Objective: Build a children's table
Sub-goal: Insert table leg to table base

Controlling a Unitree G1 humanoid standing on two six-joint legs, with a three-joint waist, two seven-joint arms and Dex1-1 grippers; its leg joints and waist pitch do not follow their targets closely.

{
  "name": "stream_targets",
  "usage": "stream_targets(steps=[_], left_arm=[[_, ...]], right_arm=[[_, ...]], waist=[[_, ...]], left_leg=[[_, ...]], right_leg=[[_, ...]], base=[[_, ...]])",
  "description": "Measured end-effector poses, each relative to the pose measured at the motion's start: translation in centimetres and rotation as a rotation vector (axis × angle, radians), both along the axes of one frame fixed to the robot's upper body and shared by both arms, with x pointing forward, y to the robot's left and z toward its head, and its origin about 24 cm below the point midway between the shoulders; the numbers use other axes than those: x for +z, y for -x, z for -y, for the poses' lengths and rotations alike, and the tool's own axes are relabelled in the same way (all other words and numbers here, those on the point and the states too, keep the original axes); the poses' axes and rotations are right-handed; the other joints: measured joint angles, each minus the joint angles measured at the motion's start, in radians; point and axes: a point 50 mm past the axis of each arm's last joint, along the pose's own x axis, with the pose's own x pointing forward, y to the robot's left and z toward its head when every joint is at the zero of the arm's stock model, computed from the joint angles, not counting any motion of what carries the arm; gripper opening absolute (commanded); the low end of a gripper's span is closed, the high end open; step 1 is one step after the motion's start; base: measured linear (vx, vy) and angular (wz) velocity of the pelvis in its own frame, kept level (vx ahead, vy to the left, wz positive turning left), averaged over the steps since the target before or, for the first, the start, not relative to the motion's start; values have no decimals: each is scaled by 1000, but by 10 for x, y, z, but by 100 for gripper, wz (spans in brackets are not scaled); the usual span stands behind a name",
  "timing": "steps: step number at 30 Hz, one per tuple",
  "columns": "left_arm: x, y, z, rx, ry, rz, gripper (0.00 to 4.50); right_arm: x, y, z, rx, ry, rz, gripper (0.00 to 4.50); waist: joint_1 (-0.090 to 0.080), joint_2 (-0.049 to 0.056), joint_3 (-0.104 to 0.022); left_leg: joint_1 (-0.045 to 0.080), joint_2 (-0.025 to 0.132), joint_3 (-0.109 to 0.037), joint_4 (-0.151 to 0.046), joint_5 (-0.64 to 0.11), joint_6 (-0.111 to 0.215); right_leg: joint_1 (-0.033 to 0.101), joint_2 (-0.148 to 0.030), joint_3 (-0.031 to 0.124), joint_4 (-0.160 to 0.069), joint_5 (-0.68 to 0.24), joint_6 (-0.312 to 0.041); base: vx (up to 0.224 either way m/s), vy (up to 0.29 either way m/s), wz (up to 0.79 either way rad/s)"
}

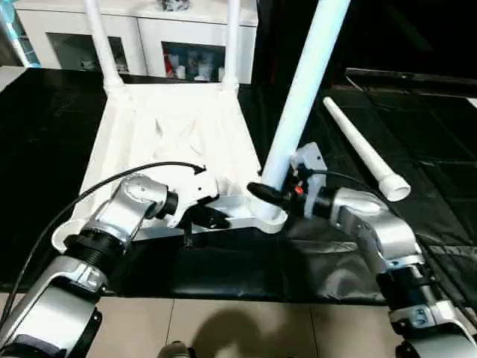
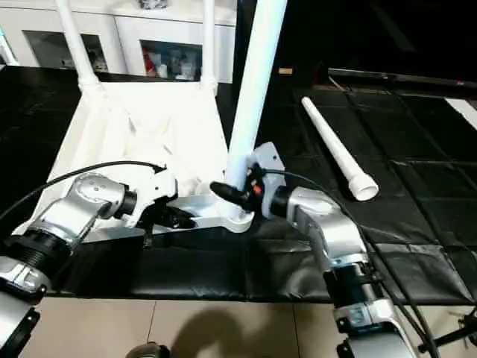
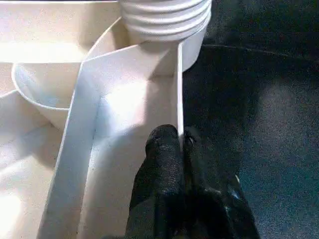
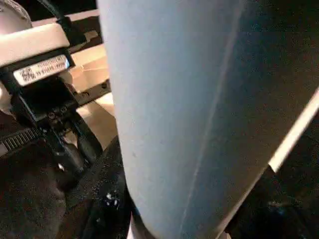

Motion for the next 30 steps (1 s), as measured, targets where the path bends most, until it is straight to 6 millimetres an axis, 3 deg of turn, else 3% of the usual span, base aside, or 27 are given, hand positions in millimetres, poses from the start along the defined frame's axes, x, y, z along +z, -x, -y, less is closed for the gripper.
stream_targets(steps=[13,19,25,30], left_arm=[[-1,1,-7,37,4,-24,0],[1,6,-23,75,-16,-22,0],[6,21,-43,104,-49,-19,0],[9,33,-44,143,-54,-23,0]], right_arm=[[-8,-4,2,-23,20,-20,193],[-10,-7,-12,-16,-17,-22,193],[-3,-9,-18,-6,-65,-10,193],[-2,-9,-26,21,-86,8,193]], waist=[[-6,-2,0],[-27,-10,1],[-40,-14,0],[-39,-17,-1]], left_leg=[[5,0,0,0,0,0],[14,1,0,-5,0,0],[14,1,2,-10,0,0],[14,1,7,-15,0,0]], right_leg=[[0,0,0,0,1,-1],[0,0,-2,0,0,-1],[-5,0,-1,0,3,-5],[-9,0,0,-1,1,-6]], base=[[0,0,0],[0,0,0],[0,0,0],[0,0,0]])
